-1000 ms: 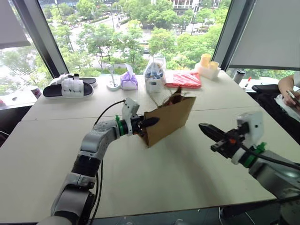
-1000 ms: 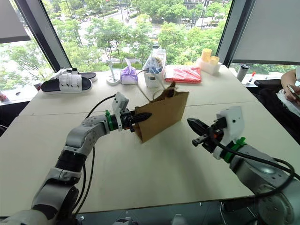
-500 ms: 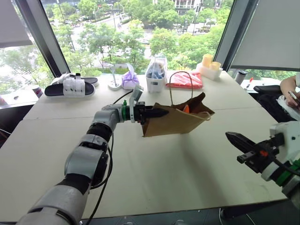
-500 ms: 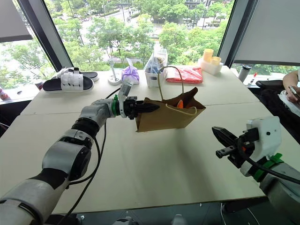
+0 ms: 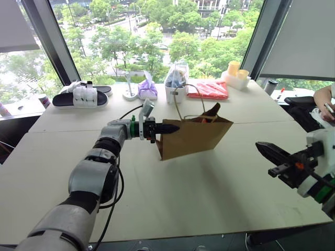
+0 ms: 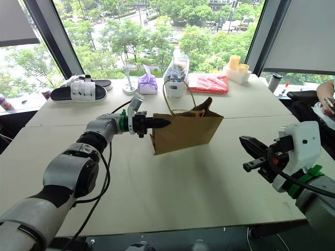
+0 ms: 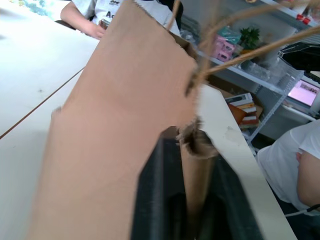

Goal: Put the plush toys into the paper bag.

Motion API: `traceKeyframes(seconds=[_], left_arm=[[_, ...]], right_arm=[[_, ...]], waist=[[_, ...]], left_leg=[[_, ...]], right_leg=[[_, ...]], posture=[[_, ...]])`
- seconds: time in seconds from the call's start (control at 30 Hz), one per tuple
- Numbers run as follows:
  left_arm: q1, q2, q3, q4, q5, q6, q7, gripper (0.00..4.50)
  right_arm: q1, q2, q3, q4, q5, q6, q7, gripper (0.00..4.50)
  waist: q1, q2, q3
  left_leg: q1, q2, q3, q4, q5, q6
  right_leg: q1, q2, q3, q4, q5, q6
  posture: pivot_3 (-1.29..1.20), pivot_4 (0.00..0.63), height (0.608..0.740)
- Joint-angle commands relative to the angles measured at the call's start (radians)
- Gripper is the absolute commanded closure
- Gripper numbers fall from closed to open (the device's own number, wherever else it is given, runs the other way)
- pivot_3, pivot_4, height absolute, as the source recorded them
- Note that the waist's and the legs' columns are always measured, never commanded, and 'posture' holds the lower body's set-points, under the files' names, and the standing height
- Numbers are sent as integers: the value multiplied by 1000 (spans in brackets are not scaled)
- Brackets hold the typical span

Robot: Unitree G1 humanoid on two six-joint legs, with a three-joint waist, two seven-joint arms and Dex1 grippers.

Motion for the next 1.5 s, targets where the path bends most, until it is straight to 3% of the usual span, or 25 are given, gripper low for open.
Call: traceKeyframes(seconds=[0.03, 0.27, 0.67, 0.77, 0.87, 1.1, 1.23, 1.33, 1.5], left_arm=[[-32, 6, 34, -15, -1, 0, -25, 4473], [-38, 23, 51, -44, -39, 113, -140, 4473], [38, 10, 10, -26, 84, -151, -59, 4473], [48, 23, -2, -15, 111, -129, -48, 4473], [59, 45, 1, -12, 131, -133, -8, 3588], [90, 150, 19, -64, 139, -121, -3, 143], [143, 187, 24, -138, 132, -120, 45, 56], [248, 222, 33, -321, 95, -40, 42, 56], [526, 284, 57, -938, -45, 301, 133, 56]], right_arm=[[-8, -29, 11, 6, 8, -37, 6, 4500], [-23, -52, 51, 21, 2, -60, 5, 4500], [-39, -78, 76, 41, -8, -69, 18, 4500], [-53, -87, 88, 54, -25, -65, 34, 4500], [-73, -91, 115, 62, -38, -65, 49, 4500], [-128, -79, 198, 87, -94, -68, 74, 4500], [-127, -73, 231, 90, -136, -58, 100, 4500], [-111, -69, 257, 91, -174, -52, 136, 4500], [-67, -81, 307, 122, -298, -52, 254, 4500]], waist=[[-1, 0, 0], [-2, 0, 0], [0, 0, 0], [0, 0, 0], [-1, 0, 0], [-3, 0, 0], [0, 0, 0], [-2, 0, 0], [-8, 1, 0]], left_leg=[[0, 0, 0, 1, 0, 1], [0, 0, 0, 2, -1, 1], [-1, 0, 0, 2, -1, 2], [-1, 0, 0, 3, -1, 2], [-1, 0, 0, 3, -1, 2], [0, 0, 0, 3, -1, 2], [0, 0, 0, 3, -1, 2], [-1, 0, 0, 3, -1, 2], [-1, 3, 0, 3, -1, 2]], right_leg=[[0, 0, 0, 0, 0, 0], [0, 0, 0, 0, 0, 1], [1, 0, 0, 0, 0, 1], [1, 0, 0, 0, 1, 1], [1, 0, 0, 0, 1, 1], [1, 0, 0, 0, 1, 1], [1, 0, 0, 0, 1, 1], [1, 0, 0, 0, 1, 1], [0, 0, 1, 0, 1, 1]], posture=[[0, 150, 740], [0, 150, 740], [0, 150, 740], [0, 150, 740], [0, 150, 740], [0, 150, 740], [0, 150, 740], [0, 150, 740], [0, 150, 740]])
